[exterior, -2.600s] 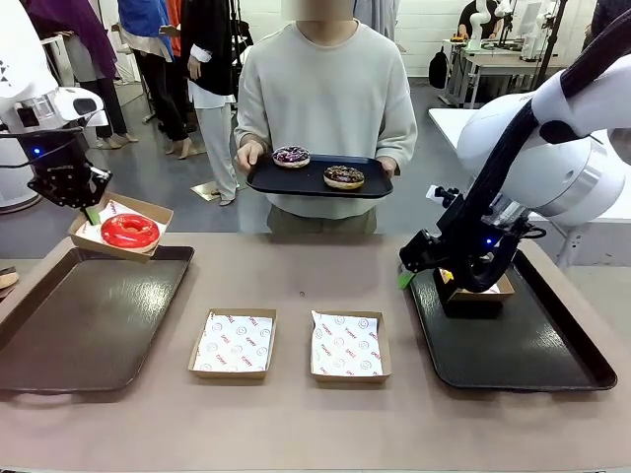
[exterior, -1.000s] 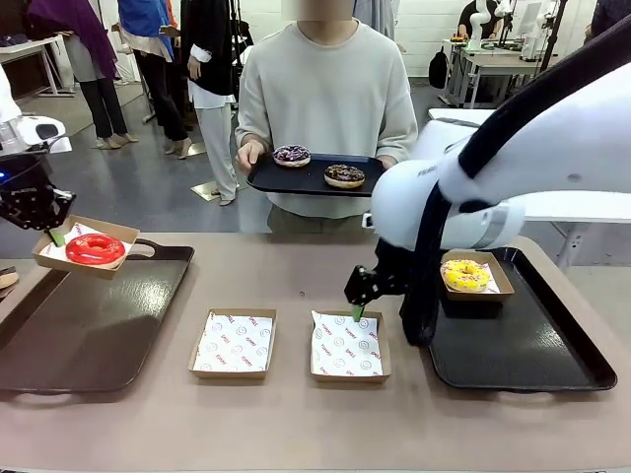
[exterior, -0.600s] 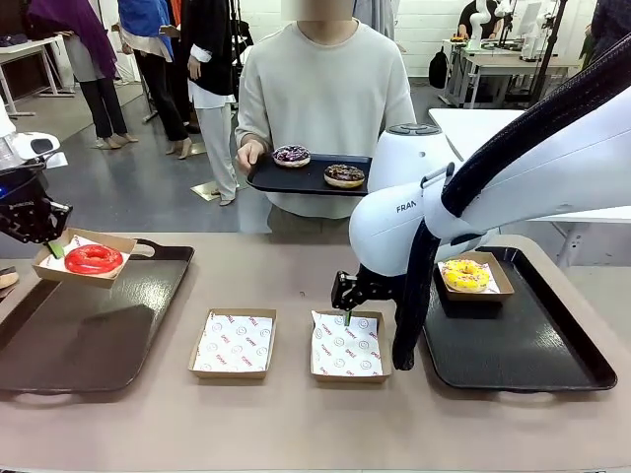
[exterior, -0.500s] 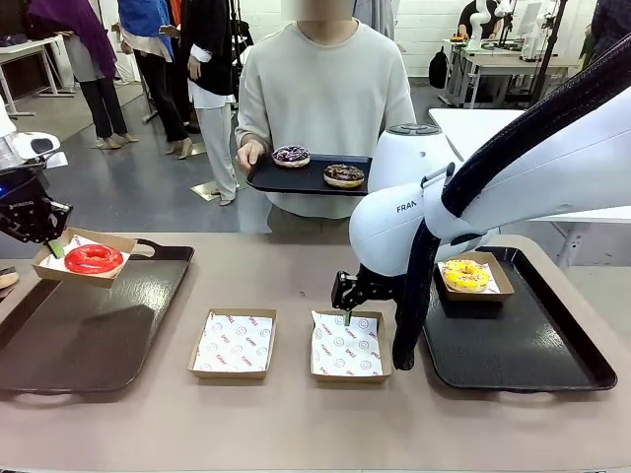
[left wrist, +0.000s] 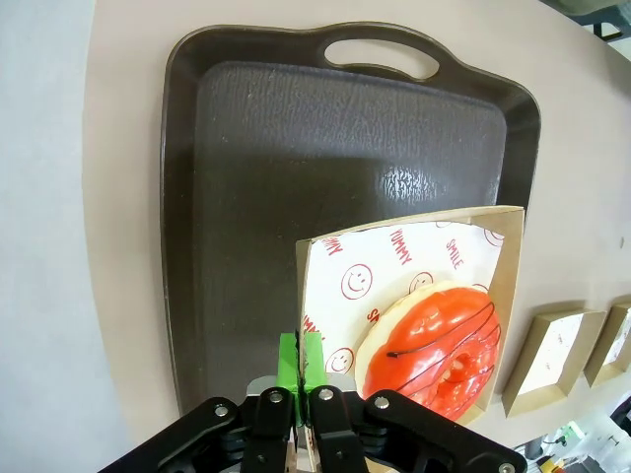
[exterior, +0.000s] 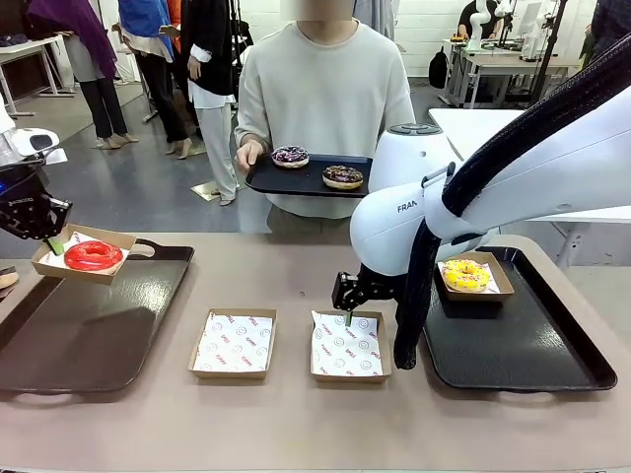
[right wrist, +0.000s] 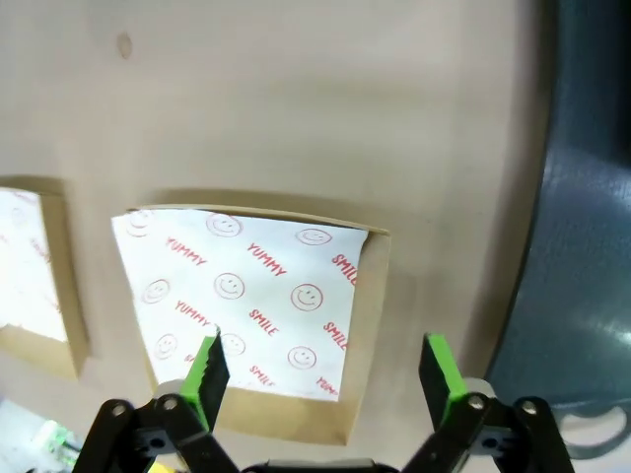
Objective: Individually package the donuts and arrange them on the tray.
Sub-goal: Place the picked Paper togo box on the Handle tray while simultaneously picking up another Paper togo box from the table with the other hand.
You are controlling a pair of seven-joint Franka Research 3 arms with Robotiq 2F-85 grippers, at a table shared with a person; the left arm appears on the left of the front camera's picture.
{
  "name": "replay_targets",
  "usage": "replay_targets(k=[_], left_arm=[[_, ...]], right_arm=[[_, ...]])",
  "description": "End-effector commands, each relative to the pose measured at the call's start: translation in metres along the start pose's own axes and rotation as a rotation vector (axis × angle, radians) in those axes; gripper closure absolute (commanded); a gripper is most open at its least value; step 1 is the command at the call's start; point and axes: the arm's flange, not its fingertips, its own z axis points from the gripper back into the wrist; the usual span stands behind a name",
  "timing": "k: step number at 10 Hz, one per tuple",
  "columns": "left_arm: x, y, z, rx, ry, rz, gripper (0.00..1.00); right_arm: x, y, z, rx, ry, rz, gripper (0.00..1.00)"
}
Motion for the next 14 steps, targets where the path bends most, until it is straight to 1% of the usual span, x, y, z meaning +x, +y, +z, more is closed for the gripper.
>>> replay_targets(k=[1,4,6,9,12,14], left_arm=[[0.002,-0.007,-0.002,0.026,0.0,0.006,0.98],[0.002,-0.02,-0.007,0.133,-0.022,-0.018,0.98],[0.006,-0.026,-0.008,0.167,-0.034,0.001,0.98],[0.015,-0.025,-0.017,0.14,-0.023,0.025,0.98],[0.024,-0.024,-0.024,0.134,-0.026,0.039,0.98],[0.032,-0.022,-0.03,0.133,-0.026,0.052,0.98]], right_arm=[[-0.005,-0.012,-0.006,-0.024,-0.055,-0.154,0.0],[-0.014,-0.026,-0.008,0.014,-0.046,-0.18,0.0],[-0.015,-0.027,-0.014,0.02,-0.023,-0.179,0.0],[-0.019,-0.022,-0.021,-0.005,0.002,-0.185,0.0],[-0.018,-0.023,-0.032,0.009,0.035,-0.201,0.0],[-0.018,-0.019,-0.037,0.011,0.046,-0.188,0.0]])
